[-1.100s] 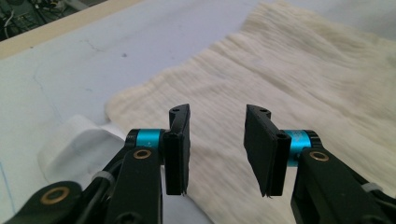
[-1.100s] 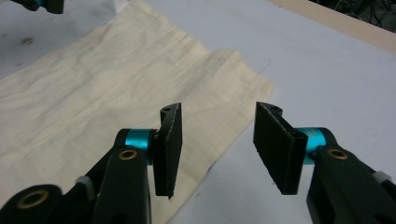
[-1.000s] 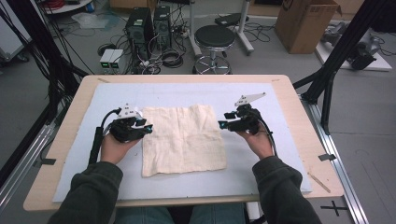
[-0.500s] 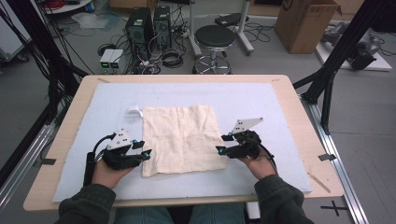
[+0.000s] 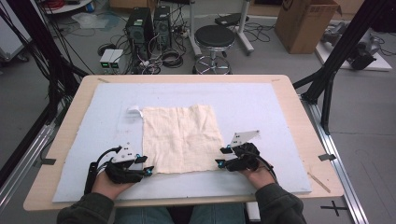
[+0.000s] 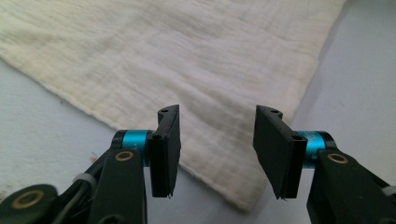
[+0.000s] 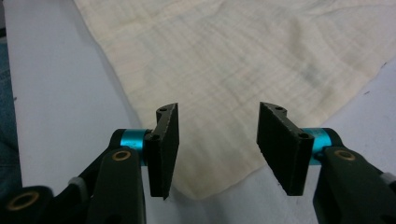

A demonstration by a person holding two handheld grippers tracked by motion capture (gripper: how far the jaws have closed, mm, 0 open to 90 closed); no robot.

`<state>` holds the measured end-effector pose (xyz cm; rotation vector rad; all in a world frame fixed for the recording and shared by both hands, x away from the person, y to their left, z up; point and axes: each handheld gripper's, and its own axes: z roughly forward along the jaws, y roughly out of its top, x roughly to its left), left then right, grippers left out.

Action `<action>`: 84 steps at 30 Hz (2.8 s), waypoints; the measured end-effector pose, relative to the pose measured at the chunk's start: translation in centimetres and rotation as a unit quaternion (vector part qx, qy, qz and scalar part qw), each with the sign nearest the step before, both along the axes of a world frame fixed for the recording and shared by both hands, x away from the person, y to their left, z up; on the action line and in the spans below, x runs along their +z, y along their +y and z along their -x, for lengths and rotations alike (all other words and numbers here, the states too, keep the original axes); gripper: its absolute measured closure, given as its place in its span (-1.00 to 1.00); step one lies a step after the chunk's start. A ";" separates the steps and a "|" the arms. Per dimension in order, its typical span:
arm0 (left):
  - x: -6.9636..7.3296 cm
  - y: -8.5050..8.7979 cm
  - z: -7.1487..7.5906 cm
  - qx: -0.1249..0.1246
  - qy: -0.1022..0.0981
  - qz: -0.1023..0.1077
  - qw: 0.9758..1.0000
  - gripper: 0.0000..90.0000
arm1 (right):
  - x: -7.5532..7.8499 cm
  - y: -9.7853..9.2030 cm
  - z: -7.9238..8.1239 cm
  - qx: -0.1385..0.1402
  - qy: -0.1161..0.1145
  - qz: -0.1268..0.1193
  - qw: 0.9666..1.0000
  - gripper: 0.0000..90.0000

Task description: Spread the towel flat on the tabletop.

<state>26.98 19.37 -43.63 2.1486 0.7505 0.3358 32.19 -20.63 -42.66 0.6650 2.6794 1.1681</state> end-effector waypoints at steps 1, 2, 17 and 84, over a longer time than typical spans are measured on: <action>-0.1 -0.1 0.0 0.000 0.002 0.000 1.000 0.21 | -0.1 0.0 0.0 0.002 0.000 0.002 1.000 0.14; -0.2 -0.2 0.0 -0.002 0.005 -0.007 1.000 0.24 | -0.2 0.0 0.0 0.002 0.004 0.004 1.000 0.18; -0.5 -0.7 0.2 -0.022 -0.006 -0.027 0.999 0.96 | -0.9 0.5 0.0 0.015 0.013 0.037 0.999 0.82; 1.8 3.6 -0.9 0.049 -0.007 0.044 0.998 0.08 | 1.5 -0.1 -1.3 -0.030 0.020 -0.069 0.997 -0.33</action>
